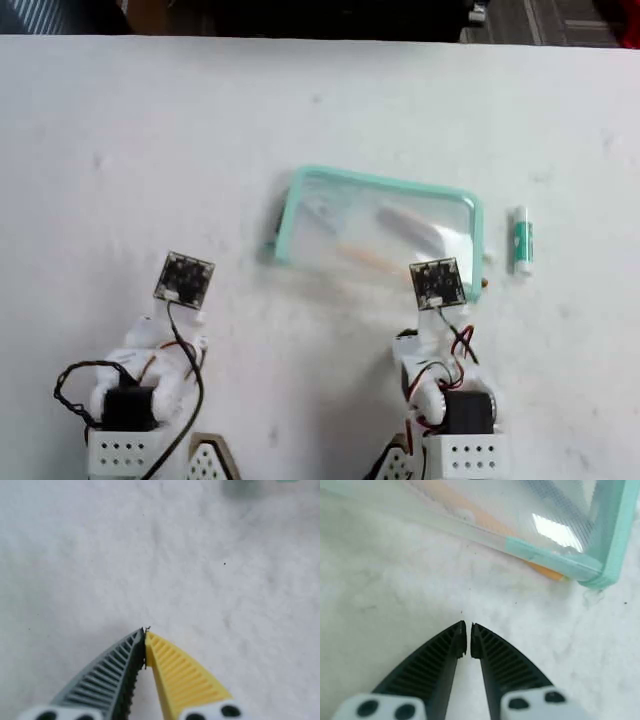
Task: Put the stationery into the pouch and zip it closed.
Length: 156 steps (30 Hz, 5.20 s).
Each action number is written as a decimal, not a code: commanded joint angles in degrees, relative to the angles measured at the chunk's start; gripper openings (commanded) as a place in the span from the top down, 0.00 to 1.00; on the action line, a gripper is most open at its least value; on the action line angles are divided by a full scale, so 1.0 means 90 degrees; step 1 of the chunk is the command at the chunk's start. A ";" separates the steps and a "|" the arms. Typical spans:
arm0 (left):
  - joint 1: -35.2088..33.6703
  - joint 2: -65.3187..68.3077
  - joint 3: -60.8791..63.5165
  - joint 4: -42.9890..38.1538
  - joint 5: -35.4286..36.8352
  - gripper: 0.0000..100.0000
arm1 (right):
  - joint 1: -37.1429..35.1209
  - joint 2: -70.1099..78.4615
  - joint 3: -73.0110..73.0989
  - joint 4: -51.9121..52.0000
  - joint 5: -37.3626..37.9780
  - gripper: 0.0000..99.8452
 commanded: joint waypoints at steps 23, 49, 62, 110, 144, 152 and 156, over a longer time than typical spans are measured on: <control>0.0005 -0.0054 -0.0010 0.0039 0.0010 0.98 | 0.0063 -0.0044 0.0049 0.0024 -0.0020 0.98; 0.0005 -0.0054 -0.0010 0.0039 0.0010 0.98 | 0.0063 -0.0044 0.0049 0.0024 -0.0020 0.98; 0.0005 -0.0054 -0.0010 0.0039 0.0010 0.98 | 0.0063 -0.0044 0.0049 0.0024 -0.0020 0.98; -0.0005 -0.0054 -0.0010 0.0039 0.0010 0.98 | 0.0034 -0.0044 0.0049 0.0024 -0.0049 0.98; -0.0904 -0.0054 -0.0010 -0.0420 -0.0020 0.97 | -0.1363 -0.0044 0.0049 -0.2203 -0.0020 0.98; -0.0923 -0.0054 -0.0684 -0.0742 -0.0010 0.97 | -0.0581 -0.0044 0.0049 -0.2486 -0.0020 0.98; -0.0894 -0.0054 -0.0938 -0.0752 0.0010 0.97 | -0.0503 -0.0044 0.0049 -0.2525 -0.0020 0.98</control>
